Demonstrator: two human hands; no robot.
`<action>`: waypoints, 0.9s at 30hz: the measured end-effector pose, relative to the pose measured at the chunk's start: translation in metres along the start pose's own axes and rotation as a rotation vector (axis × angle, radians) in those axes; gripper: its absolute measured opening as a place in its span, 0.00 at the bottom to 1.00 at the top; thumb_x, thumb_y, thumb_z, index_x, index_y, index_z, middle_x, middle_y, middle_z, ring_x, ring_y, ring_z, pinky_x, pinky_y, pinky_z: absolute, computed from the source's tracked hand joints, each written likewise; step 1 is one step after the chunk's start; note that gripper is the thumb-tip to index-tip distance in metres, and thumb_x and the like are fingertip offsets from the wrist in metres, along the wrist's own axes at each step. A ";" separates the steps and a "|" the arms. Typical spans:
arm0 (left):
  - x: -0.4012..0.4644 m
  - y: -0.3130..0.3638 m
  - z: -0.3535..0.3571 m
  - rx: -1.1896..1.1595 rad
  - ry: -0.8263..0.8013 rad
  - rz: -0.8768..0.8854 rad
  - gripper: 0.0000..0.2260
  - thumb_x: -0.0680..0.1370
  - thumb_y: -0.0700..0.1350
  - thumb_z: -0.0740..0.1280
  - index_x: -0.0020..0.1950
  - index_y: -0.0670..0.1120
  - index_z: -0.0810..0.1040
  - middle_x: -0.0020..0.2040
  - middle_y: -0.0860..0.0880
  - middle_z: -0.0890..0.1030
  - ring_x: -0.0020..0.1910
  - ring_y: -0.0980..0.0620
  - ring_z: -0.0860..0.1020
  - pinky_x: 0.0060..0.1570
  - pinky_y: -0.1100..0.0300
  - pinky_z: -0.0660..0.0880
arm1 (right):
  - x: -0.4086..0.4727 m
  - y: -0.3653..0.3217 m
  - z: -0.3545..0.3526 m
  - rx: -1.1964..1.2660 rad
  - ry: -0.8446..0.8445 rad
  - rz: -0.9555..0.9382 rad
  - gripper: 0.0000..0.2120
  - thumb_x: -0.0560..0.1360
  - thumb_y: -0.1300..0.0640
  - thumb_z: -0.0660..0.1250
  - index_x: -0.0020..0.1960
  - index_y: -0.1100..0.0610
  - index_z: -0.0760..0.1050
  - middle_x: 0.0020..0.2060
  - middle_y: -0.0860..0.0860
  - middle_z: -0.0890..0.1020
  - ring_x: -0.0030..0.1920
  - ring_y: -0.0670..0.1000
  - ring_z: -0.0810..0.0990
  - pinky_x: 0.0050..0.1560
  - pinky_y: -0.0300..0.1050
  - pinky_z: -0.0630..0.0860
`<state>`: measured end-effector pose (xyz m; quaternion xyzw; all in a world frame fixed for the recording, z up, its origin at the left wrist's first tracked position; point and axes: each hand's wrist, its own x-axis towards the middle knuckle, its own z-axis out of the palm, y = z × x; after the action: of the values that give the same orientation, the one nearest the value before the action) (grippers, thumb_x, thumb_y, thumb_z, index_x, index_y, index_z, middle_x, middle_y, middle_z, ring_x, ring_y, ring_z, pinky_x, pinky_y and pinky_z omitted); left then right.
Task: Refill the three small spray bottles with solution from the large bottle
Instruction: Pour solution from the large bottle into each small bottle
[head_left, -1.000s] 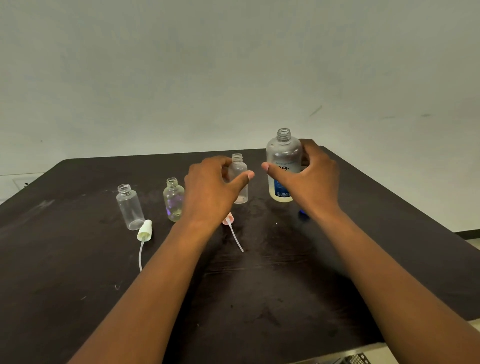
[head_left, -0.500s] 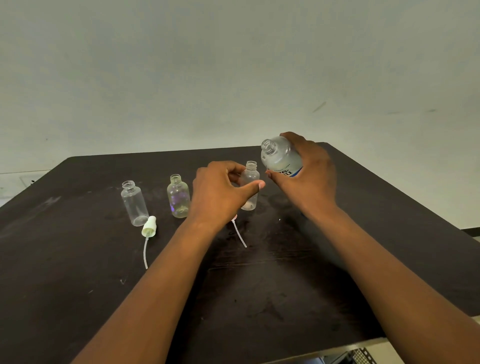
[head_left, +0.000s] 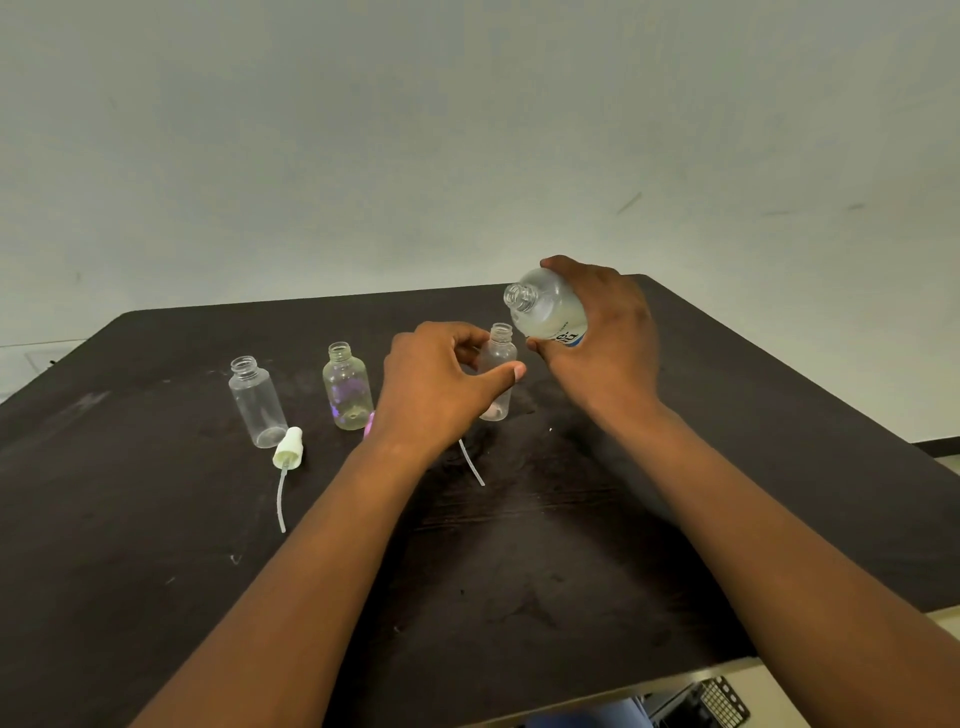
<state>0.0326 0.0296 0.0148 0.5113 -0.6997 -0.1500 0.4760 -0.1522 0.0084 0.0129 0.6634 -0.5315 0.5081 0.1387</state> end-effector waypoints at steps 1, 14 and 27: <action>0.000 0.000 0.000 0.000 -0.002 0.003 0.17 0.70 0.57 0.81 0.54 0.51 0.87 0.40 0.59 0.84 0.41 0.63 0.83 0.44 0.56 0.84 | 0.000 0.001 0.001 -0.002 0.002 -0.004 0.37 0.62 0.54 0.85 0.69 0.50 0.78 0.60 0.50 0.83 0.60 0.55 0.79 0.60 0.52 0.76; 0.000 0.000 0.001 0.003 -0.005 0.003 0.16 0.71 0.57 0.80 0.54 0.52 0.87 0.40 0.59 0.84 0.42 0.63 0.83 0.47 0.59 0.83 | 0.000 0.006 0.007 -0.027 0.011 -0.049 0.34 0.65 0.57 0.82 0.69 0.49 0.78 0.60 0.50 0.82 0.61 0.54 0.78 0.63 0.55 0.76; 0.000 -0.002 0.003 0.009 -0.022 -0.005 0.15 0.70 0.56 0.81 0.54 0.52 0.87 0.39 0.62 0.81 0.42 0.64 0.82 0.43 0.56 0.84 | 0.000 0.008 0.008 -0.034 0.005 -0.039 0.36 0.63 0.63 0.79 0.69 0.47 0.78 0.61 0.50 0.81 0.64 0.55 0.76 0.61 0.51 0.74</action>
<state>0.0312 0.0279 0.0123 0.5132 -0.7043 -0.1537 0.4657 -0.1547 -0.0006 0.0064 0.6699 -0.5268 0.4977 0.1613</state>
